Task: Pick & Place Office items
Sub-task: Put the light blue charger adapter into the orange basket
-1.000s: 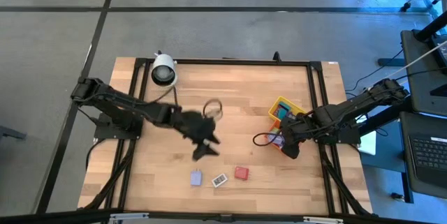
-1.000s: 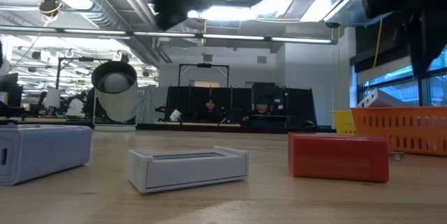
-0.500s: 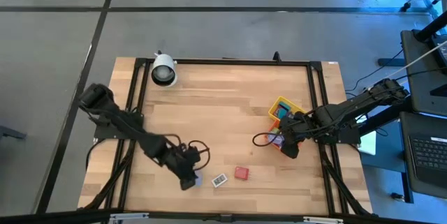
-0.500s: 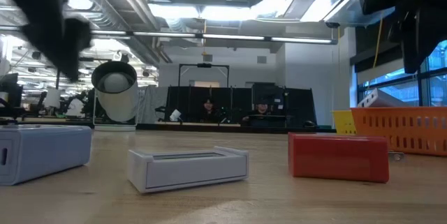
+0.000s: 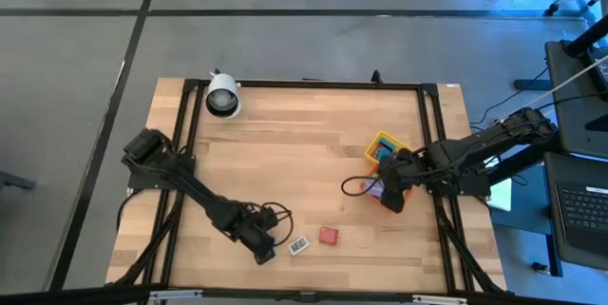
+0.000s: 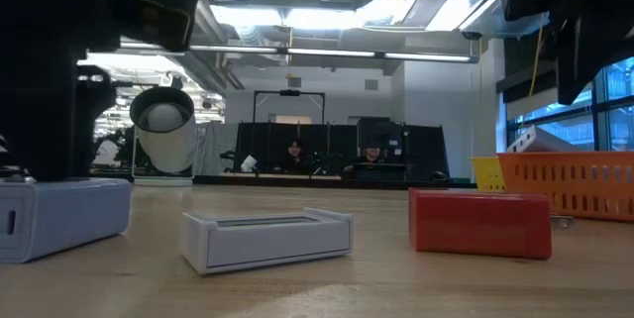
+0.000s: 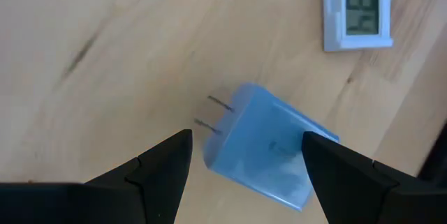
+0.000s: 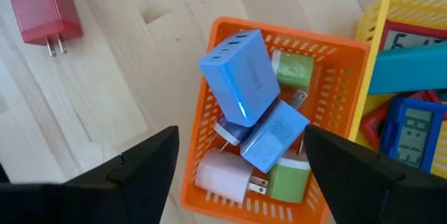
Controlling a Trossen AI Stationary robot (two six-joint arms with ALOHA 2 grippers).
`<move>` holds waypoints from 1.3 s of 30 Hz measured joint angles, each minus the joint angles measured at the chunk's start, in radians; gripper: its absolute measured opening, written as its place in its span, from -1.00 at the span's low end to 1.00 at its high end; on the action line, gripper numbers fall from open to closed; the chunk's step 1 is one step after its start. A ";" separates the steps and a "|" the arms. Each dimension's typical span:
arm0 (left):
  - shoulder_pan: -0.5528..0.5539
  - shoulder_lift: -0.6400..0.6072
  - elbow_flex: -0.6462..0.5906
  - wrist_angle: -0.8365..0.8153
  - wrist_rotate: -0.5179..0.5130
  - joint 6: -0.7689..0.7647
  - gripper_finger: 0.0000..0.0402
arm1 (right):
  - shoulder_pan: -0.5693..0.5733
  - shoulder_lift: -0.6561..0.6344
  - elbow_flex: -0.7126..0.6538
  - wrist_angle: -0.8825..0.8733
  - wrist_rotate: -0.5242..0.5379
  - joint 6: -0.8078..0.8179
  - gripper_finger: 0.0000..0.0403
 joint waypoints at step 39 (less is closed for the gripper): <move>0.324 -0.002 0.035 -0.181 -0.200 -0.276 0.33 | -0.035 0.000 0.000 0.082 0.008 0.001 0.53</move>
